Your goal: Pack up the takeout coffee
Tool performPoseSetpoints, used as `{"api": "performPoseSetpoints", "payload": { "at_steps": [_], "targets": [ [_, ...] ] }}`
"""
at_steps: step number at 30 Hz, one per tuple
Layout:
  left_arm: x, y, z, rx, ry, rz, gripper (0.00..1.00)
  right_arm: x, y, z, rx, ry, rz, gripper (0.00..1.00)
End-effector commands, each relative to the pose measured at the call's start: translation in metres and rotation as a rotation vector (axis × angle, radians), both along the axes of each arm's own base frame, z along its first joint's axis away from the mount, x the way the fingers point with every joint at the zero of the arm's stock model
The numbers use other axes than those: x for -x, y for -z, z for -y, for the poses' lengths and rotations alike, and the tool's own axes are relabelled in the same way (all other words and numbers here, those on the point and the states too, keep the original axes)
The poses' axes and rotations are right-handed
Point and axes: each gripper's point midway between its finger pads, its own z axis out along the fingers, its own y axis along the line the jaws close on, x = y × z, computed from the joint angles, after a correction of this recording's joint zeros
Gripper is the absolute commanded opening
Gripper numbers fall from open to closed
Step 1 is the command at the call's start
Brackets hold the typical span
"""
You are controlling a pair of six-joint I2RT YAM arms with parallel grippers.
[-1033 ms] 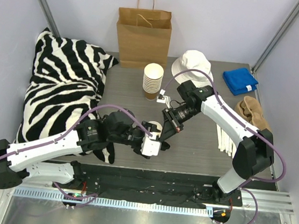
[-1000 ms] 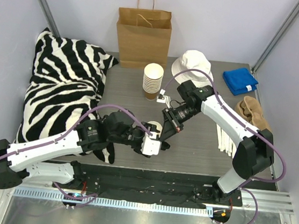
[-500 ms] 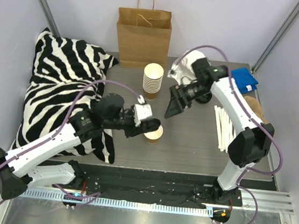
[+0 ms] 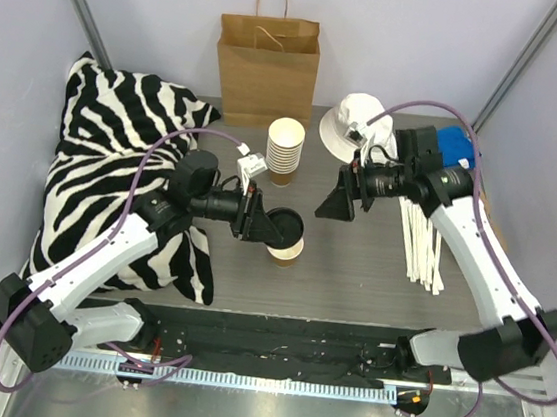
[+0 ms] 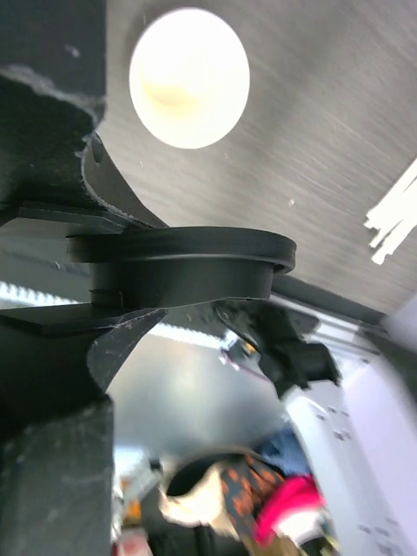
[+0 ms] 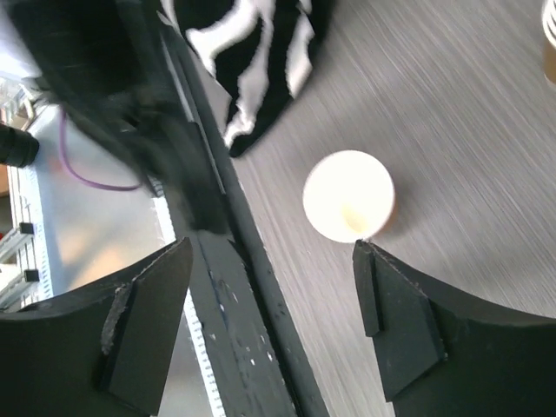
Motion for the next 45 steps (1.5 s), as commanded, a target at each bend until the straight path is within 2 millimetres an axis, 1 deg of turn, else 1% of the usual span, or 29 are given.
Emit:
{"api": "performPoseSetpoints", "payload": {
  "at_steps": [1, 2, 3, 4, 6, 8, 9, 11, 15, 19, 21, 22, 24, 25, 27, 30, 33, 35, 36, 37, 38, 39, 40, 41, 42, 43, 44, 45],
  "targets": [
    [-0.003, -0.021, 0.008, 0.144, -0.046, -0.129, 0.19, -0.004, -0.025, -0.01, -0.097, 0.054, 0.061, 0.8],
    [-0.006, -0.025, 0.01, 0.172, -0.069, -0.151, 0.19, -0.002, -0.022, -0.01, -0.097, 0.05, 0.055, 0.79],
    [-0.008, -0.024, 0.009, 0.179, -0.083, -0.159, 0.19, 0.001, -0.023, -0.013, -0.102, 0.051, 0.04, 0.79],
    [-0.012, -0.019, 0.007, 0.174, -0.11, -0.179, 0.19, 0.0, -0.021, -0.014, -0.096, 0.068, 0.031, 0.79],
    [-0.018, -0.021, 0.007, 0.191, -0.129, -0.185, 0.19, 0.005, -0.016, -0.02, -0.09, 0.055, 0.014, 0.8],
    [-0.023, -0.021, 0.006, 0.202, -0.138, -0.198, 0.19, 0.006, -0.004, -0.024, -0.076, 0.065, -0.028, 0.82],
    [-0.023, -0.022, 0.006, 0.206, -0.137, -0.2, 0.19, 0.007, 0.001, -0.028, -0.066, 0.059, -0.034, 0.82],
    [-0.022, -0.023, 0.007, 0.208, -0.125, -0.198, 0.19, 0.005, 0.011, -0.032, -0.048, 0.064, -0.055, 0.84],
    [-0.021, -0.016, 0.008, 0.195, -0.109, -0.209, 0.19, 0.005, 0.011, -0.042, -0.067, 0.049, -0.07, 0.84],
    [-0.019, -0.013, 0.009, 0.196, -0.096, -0.216, 0.19, 0.011, 0.011, -0.05, -0.09, 0.015, -0.11, 0.83],
    [-0.019, -0.013, 0.009, 0.198, -0.095, -0.212, 0.19, 0.017, 0.008, -0.054, -0.117, -0.014, -0.139, 0.76],
    [-0.02, -0.013, 0.009, 0.2, -0.098, -0.209, 0.19, 0.018, 0.012, -0.054, -0.117, -0.02, -0.154, 0.69],
    [-0.019, -0.013, 0.009, 0.201, -0.098, -0.208, 0.2, 0.021, 0.011, -0.055, -0.127, -0.035, -0.166, 0.61],
    [-0.019, -0.012, 0.008, 0.197, -0.1, -0.211, 0.2, 0.023, 0.014, -0.055, -0.127, -0.039, -0.181, 0.56],
    [-0.02, -0.012, 0.007, 0.196, -0.104, -0.211, 0.2, 0.025, 0.016, -0.056, -0.131, -0.046, -0.201, 0.54],
    [-0.019, -0.012, 0.006, 0.198, -0.105, -0.213, 0.21, 0.028, 0.017, -0.057, -0.141, -0.063, -0.234, 0.56],
    [-0.019, -0.01, 0.005, 0.195, -0.108, -0.22, 0.21, 0.033, 0.015, -0.06, -0.155, -0.087, -0.253, 0.54],
    [-0.02, -0.008, 0.005, 0.193, -0.113, -0.225, 0.21, 0.036, 0.017, -0.061, -0.164, -0.098, -0.272, 0.43],
    [-0.02, -0.008, 0.004, 0.194, -0.117, -0.226, 0.22, 0.037, 0.017, -0.061, -0.166, -0.098, -0.274, 0.35],
    [-0.021, -0.005, 0.003, 0.184, -0.126, -0.237, 0.23, 0.038, 0.02, -0.061, -0.162, -0.094, -0.285, 0.2],
    [-0.024, -0.004, 0.0, 0.175, -0.149, -0.239, 0.29, 0.038, 0.021, -0.06, -0.16, -0.093, -0.285, 0.13],
    [-0.028, -0.005, -0.002, 0.163, -0.161, -0.221, 0.32, 0.038, 0.023, -0.06, -0.158, -0.089, -0.298, 0.07],
    [-0.027, 0.001, -0.007, 0.131, -0.178, -0.247, 0.36, 0.038, 0.026, -0.059, -0.155, -0.082, -0.308, 0.01],
    [-0.034, 0.0, -0.015, 0.116, -0.222, -0.231, 0.47, 0.037, 0.027, -0.058, -0.152, -0.073, -0.309, 0.01],
    [-0.04, -0.008, -0.021, 0.107, -0.251, -0.201, 0.52, 0.036, 0.028, -0.057, -0.15, -0.056, -0.318, 0.01],
    [-0.04, -0.001, -0.03, 0.054, -0.277, -0.202, 0.59, 0.035, 0.033, -0.055, -0.145, -0.041, -0.336, 0.01],
    [-0.047, -0.003, -0.041, 0.038, -0.318, -0.185, 0.63, 0.031, 0.035, -0.052, -0.145, -0.022, -0.346, 0.01],
    [-0.057, -0.019, -0.049, 0.03, -0.38, -0.126, 0.66, 0.029, 0.037, -0.05, -0.144, 0.004, -0.37, 0.01]
  ]
}}
